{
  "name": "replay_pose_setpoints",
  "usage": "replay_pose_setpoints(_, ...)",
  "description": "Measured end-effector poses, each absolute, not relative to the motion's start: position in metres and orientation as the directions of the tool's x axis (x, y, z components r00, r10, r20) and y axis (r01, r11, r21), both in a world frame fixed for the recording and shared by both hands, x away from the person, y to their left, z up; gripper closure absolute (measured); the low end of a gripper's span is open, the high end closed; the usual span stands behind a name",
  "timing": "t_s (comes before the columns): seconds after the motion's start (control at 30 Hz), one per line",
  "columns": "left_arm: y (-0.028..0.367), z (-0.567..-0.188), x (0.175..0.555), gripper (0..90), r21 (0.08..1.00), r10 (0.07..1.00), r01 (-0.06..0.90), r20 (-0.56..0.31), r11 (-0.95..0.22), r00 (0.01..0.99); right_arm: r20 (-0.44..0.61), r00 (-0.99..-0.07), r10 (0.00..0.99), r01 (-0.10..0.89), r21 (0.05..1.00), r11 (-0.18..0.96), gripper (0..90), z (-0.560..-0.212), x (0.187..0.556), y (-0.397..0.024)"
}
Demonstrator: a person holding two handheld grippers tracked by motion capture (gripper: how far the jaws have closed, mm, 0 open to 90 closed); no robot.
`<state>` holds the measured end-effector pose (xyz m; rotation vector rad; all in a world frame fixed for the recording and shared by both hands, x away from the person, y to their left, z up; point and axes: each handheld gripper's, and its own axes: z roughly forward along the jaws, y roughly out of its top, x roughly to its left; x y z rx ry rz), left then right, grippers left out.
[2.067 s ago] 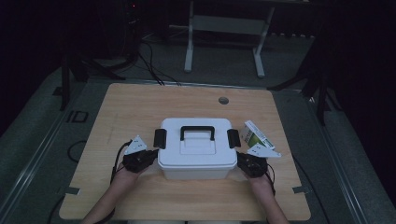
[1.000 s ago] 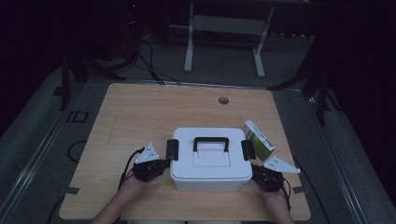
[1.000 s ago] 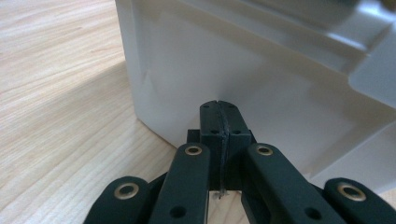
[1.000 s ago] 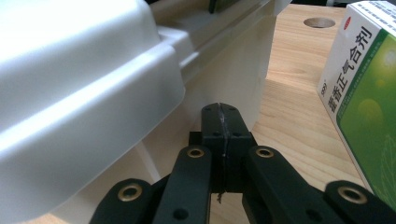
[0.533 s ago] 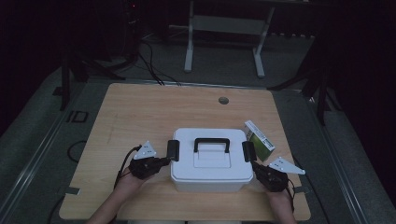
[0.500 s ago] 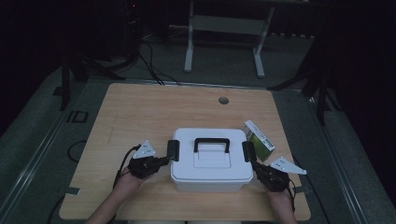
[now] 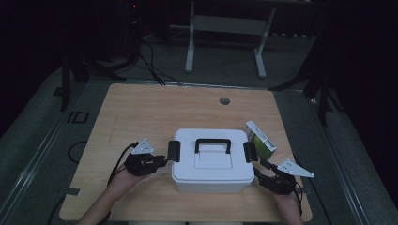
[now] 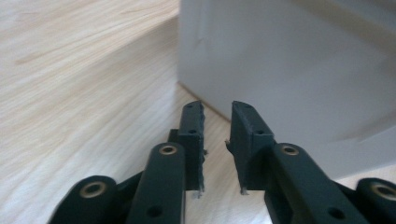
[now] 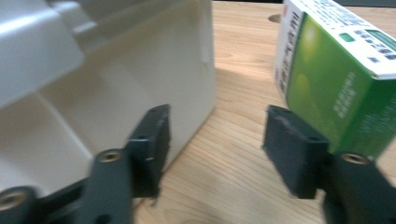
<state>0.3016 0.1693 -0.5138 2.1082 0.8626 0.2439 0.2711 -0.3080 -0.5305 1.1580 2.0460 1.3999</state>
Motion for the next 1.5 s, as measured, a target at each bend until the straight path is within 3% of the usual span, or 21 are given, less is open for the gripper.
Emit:
replay_pose_setpoints(0.1, 0.174, -0.512, 0.303, 69.5, 0.745, 0.665, 0.515, -0.13, -0.424, 0.736, 0.115, -0.582, 0.805, 0.409, 0.897, 0.168, 28.9, -0.532, 0.271, -0.31)
replay_pose_setpoints(0.13, 0.175, -0.512, 0.304, 65.9, 0.74, 0.666, 0.519, -0.13, -0.428, 0.735, 0.107, -0.598, 0.794, 0.405, 0.895, 0.185, 18.8, -0.533, 0.271, -0.312)
replay_pose_setpoints(0.2, 0.178, -0.511, 0.305, 61.1, 0.729, 0.67, 0.532, -0.135, -0.432, 0.73, 0.114, -0.601, 0.791, 0.405, 0.897, 0.178, 15.7, -0.534, 0.271, -0.313)
replay_pose_setpoints(0.57, 0.188, -0.509, 0.308, 44.6, 0.675, 0.655, 0.569, -0.166, -0.469, 0.737, 0.085, -0.622, 0.779, 0.38, 0.902, 0.206, 13.1, -0.539, 0.272, -0.318)
replay_pose_setpoints(0.67, 0.187, -0.508, 0.309, 38.1, 0.651, 0.641, 0.574, -0.171, -0.497, 0.748, 0.096, -0.619, 0.78, 0.381, 0.904, 0.191, 13.2, -0.539, 0.27, -0.32)
replay_pose_setpoints(0.73, 0.186, -0.508, 0.31, 29.1, 0.632, 0.649, 0.582, -0.16, -0.511, 0.744, 0.104, -0.617, 0.781, 0.385, 0.905, 0.184, 13.2, -0.539, 0.27, -0.321)
replay_pose_setpoints(0.93, 0.185, -0.506, 0.312, 25.1, 0.577, 0.636, 0.594, -0.159, -0.561, 0.755, 0.101, -0.615, 0.782, 0.394, 0.898, 0.194, 13.4, -0.54, 0.268, -0.324)
replay_pose_setpoints(1.5, 0.185, -0.498, 0.313, 25.1, 0.431, 0.54, 0.54, -0.137, -0.723, 0.831, 0.101, -0.615, 0.782, 0.411, 0.888, 0.208, 13.5, -0.544, 0.269, -0.322)
